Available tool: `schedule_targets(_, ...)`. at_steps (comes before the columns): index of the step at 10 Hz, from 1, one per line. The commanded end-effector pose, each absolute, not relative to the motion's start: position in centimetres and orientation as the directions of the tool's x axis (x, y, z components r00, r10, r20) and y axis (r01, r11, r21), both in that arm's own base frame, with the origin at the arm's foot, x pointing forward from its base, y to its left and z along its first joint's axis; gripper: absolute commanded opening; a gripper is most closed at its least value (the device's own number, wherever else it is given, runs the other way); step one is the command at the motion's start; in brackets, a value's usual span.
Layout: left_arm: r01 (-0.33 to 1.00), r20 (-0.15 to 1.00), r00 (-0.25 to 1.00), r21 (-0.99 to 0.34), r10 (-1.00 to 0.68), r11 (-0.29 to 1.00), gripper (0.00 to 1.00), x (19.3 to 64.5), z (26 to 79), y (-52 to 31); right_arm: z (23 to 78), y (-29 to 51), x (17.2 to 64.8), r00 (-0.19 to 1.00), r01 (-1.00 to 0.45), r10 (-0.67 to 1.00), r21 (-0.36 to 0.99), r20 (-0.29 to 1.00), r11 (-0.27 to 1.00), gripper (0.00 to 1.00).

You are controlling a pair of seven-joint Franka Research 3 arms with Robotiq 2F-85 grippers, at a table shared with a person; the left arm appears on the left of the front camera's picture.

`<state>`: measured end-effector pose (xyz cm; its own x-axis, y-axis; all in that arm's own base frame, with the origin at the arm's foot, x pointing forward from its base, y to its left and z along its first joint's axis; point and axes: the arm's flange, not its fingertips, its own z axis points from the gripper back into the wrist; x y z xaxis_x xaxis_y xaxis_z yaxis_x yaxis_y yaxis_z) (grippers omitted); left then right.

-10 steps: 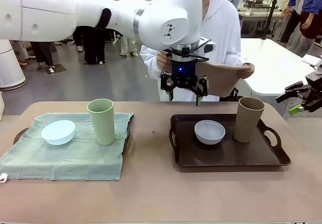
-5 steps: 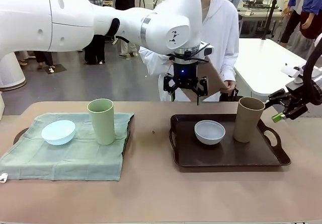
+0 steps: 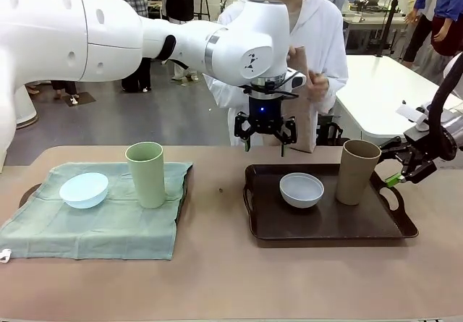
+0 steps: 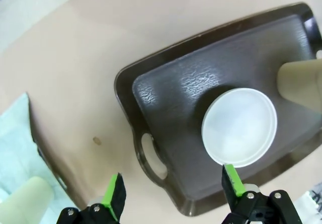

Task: Set up a tray with a mat and arrange the tableware.
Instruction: Pick up the Picnic Bowl and Reusable plastic cup from the Handle tray in front of the human's position and hold them in the air.

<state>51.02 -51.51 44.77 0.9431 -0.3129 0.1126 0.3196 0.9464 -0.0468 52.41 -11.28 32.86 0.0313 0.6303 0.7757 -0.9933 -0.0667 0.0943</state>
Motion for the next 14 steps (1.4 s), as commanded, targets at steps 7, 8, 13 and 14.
schedule_targets(7, 0.328, 0.084, 0.942, -0.039, -0.324, 0.944, 1.00, 50.8, 42.6, -52.2, 32.4, -9.4, 53.4, 0.030, -0.999, 0.610, 0.039, 0.792, -0.002, 1.00)
schedule_targets(8, 0.328, 0.084, 0.942, -0.039, -0.324, 0.944, 1.00, 50.8, 42.6, -52.2, 32.4, -9.4, 53.4, 0.030, -0.999, 0.610, 0.039, 0.792, -0.002, 1.00)
schedule_targets(13, 0.324, 0.093, 0.943, -0.033, -0.320, 0.946, 1.00, 49.7, 40.9, -54.3, 31.3, -7.3, 53.8, 0.052, -0.997, 0.620, 0.071, 0.783, -0.005, 1.00)
schedule_targets(14, 0.270, 0.097, 0.959, -0.034, -0.266, 0.962, 1.00, 49.4, 40.6, -54.9, 30.8, -7.1, 53.9, 0.082, -0.996, 0.612, 0.090, 0.787, 0.018, 1.00)
